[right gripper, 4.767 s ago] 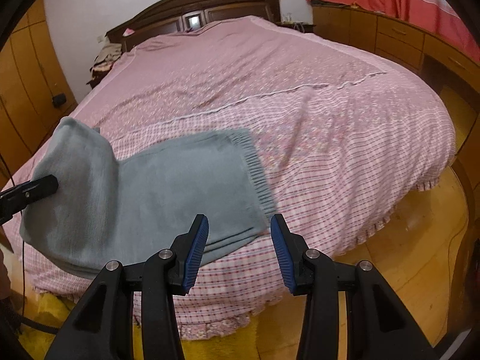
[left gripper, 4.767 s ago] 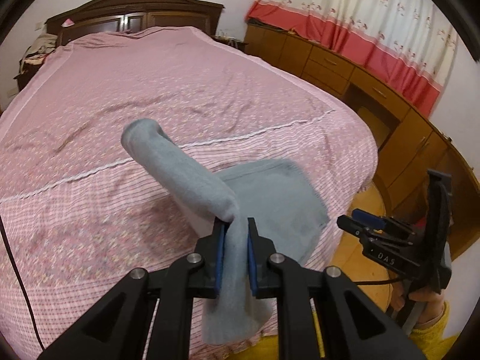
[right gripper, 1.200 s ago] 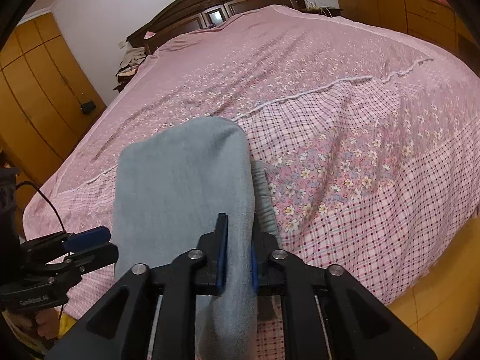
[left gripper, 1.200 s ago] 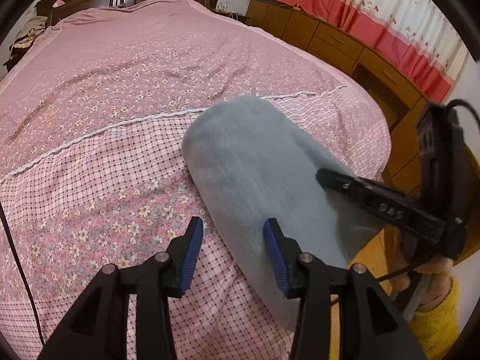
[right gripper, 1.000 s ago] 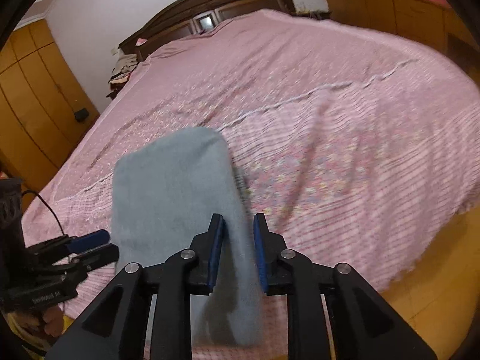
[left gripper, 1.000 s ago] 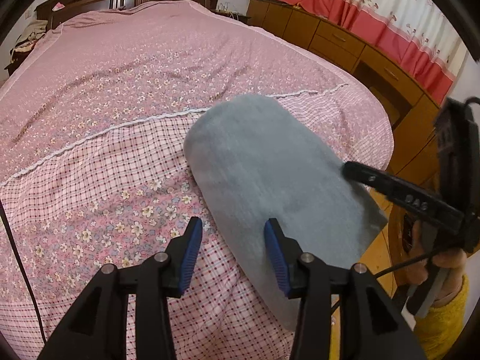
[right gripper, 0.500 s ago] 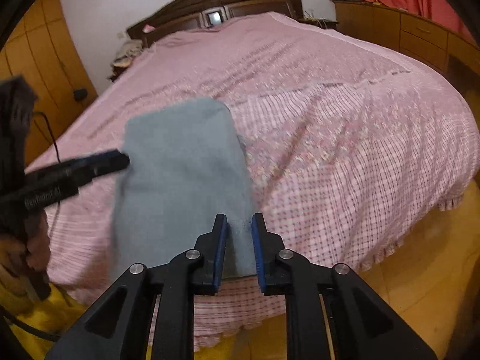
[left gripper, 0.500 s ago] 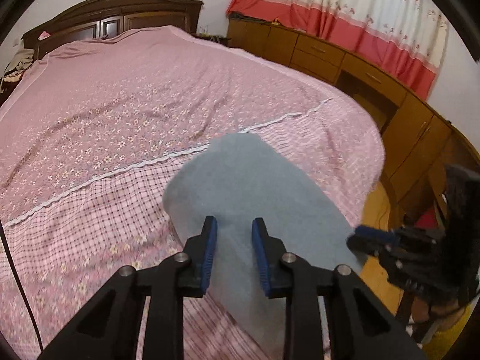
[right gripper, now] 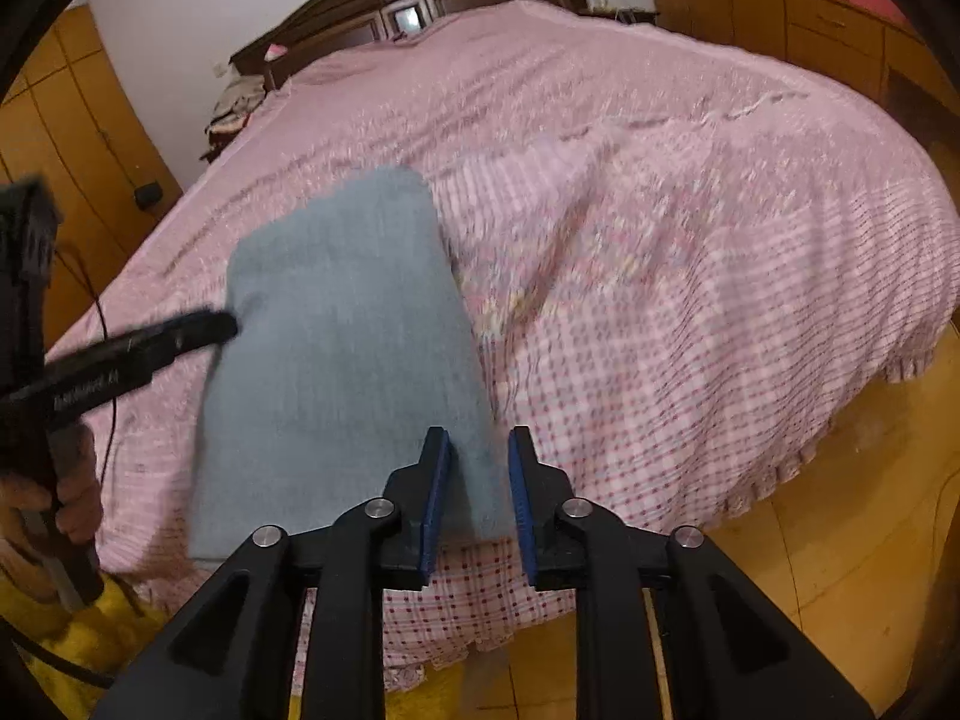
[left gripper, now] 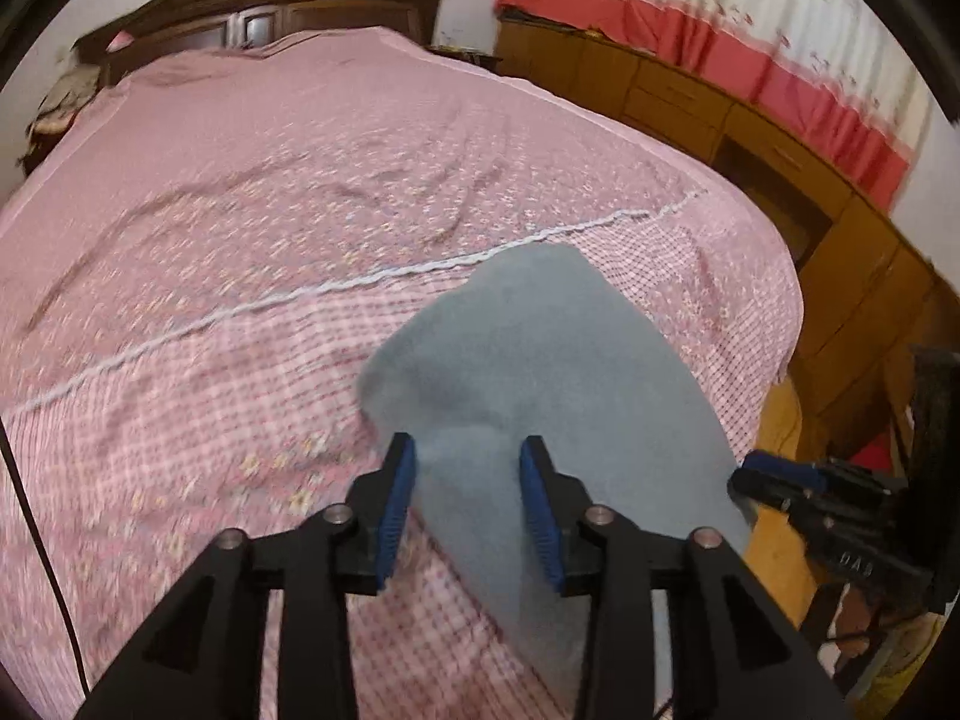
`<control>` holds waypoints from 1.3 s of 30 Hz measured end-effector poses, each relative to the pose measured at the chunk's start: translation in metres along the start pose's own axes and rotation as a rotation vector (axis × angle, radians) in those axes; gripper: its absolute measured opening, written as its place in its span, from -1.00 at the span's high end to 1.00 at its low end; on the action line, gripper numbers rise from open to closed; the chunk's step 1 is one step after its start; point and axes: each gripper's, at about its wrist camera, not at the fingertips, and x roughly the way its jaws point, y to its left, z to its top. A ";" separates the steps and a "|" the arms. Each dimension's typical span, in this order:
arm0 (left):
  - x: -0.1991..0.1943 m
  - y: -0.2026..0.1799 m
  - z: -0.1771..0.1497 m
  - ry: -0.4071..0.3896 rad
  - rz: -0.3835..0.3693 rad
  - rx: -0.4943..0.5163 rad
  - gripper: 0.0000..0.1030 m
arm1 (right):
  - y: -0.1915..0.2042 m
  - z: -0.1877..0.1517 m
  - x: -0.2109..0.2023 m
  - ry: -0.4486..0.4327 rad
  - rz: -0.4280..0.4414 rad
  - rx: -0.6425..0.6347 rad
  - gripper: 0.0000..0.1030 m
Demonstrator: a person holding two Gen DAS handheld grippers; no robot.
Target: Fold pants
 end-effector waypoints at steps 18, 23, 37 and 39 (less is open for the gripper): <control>0.014 0.003 -0.024 0.103 -0.094 -0.148 -0.37 | 0.006 0.031 0.060 0.063 0.199 -0.001 -0.21; 0.024 0.005 -0.023 0.107 -0.120 -0.180 -0.45 | -0.007 0.031 0.078 0.121 0.293 0.076 -0.31; 0.042 -0.012 -0.013 0.095 -0.150 -0.213 -0.36 | -0.006 0.028 0.077 0.094 0.386 0.059 0.11; 0.038 -0.017 -0.012 0.072 -0.128 -0.199 -0.22 | -0.011 0.028 0.069 0.063 0.391 0.065 0.39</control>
